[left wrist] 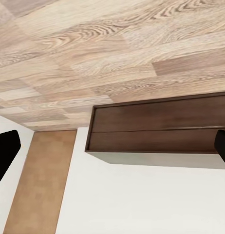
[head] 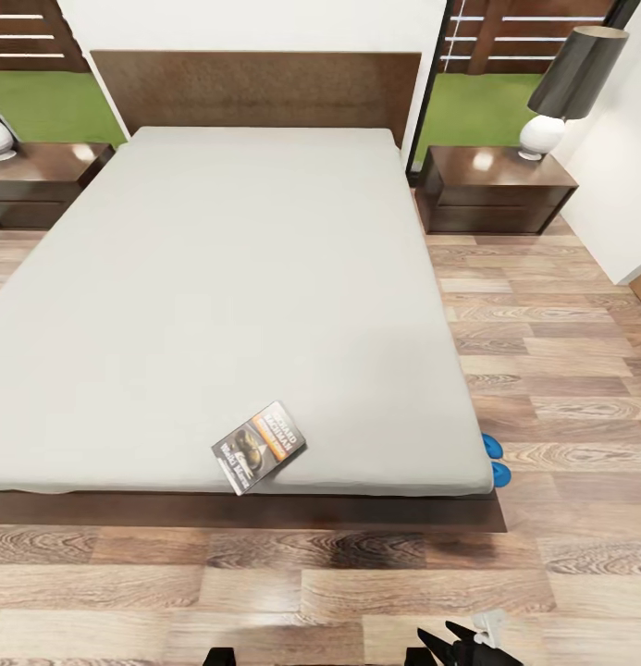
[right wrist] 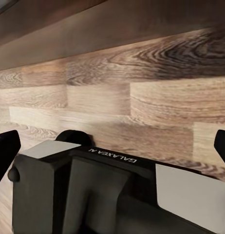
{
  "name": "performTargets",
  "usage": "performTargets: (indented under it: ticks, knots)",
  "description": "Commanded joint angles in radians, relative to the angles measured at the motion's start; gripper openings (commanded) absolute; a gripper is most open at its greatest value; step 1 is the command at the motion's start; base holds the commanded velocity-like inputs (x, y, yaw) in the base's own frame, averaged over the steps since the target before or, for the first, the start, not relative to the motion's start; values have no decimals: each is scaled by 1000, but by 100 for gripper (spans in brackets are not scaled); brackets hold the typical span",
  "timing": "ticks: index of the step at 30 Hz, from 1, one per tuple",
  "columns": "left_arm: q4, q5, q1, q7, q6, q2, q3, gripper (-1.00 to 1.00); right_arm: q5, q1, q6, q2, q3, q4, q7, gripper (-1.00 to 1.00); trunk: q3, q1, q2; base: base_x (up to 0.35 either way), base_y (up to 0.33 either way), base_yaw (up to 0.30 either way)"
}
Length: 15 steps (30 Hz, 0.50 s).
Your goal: In the bedroom, move the book from the bed onto either nightstand, and place the two sandals side by side next to the bed.
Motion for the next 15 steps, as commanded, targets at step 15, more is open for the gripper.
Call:
performTargets:
  ticks: [15]
  knots:
    - [0,10,0,3,-2,0,-9,100,1,-1,-7,15,-5,0,-13,100,0,0,0,0,72,0]
